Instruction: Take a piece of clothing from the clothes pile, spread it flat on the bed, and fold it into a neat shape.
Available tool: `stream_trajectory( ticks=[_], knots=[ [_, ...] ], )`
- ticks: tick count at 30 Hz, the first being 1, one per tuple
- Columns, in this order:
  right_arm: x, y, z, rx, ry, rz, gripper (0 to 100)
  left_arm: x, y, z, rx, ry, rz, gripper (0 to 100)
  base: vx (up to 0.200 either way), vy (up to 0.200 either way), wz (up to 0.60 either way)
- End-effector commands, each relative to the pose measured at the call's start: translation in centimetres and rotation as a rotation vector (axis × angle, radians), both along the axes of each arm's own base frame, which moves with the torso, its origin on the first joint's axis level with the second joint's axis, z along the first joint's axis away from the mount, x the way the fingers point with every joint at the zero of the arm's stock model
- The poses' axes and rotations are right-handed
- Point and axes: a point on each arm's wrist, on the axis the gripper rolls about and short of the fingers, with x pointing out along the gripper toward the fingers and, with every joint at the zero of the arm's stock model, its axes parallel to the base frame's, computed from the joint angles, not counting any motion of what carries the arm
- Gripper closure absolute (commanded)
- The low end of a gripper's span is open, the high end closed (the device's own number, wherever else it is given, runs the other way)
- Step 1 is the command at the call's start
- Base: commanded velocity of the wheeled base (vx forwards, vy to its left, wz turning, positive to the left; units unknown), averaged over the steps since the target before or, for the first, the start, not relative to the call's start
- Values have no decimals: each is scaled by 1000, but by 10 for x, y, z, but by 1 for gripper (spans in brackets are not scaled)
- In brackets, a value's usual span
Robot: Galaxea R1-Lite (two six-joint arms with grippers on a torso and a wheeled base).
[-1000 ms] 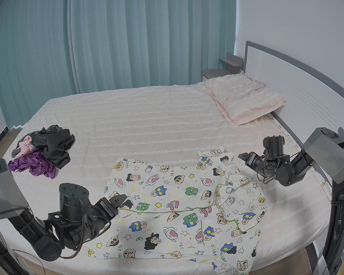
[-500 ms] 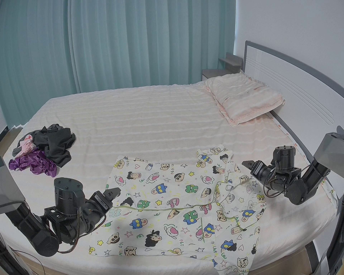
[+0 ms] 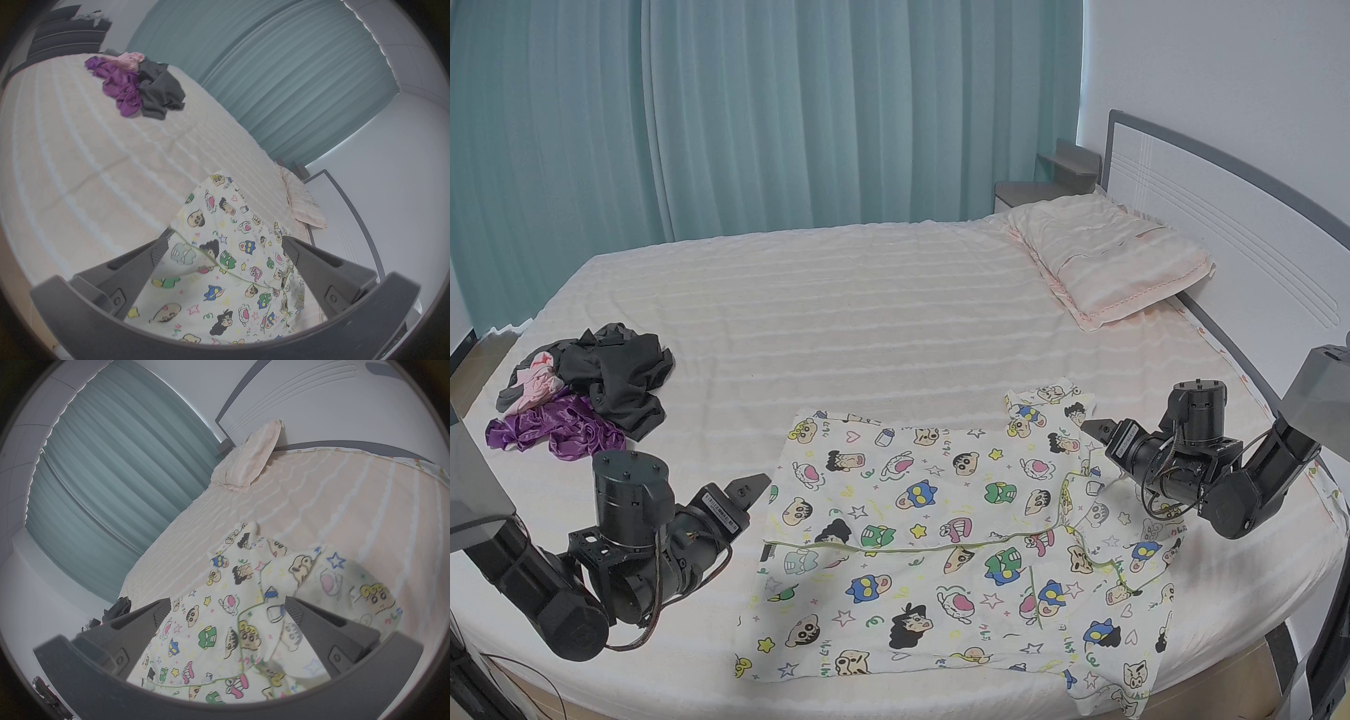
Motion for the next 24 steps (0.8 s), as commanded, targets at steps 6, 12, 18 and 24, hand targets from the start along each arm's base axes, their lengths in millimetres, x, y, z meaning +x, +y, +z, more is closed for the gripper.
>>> stream_trajectory(
  ticks=[6, 12, 18, 24],
  knots=[
    [-11, -2, 3, 20, -44, 41, 0, 64, -10, -10, 231, 23, -96, 0, 0, 0, 0],
    [-13, -4, 0, 19, -34, 44, 0, 101, -11, -48, 198, 223, -332, 0, 0, 0, 0],
    [-16, -4, -1, 32, -30, 71, 0, 142, -7, -88, 219, 272, -259, 0, 0, 0, 0],
    [-16, -3, -2, 31, -27, 72, 0, 141, -8, -98, 234, 303, -269, 0, 0, 0, 0]
  ],
)
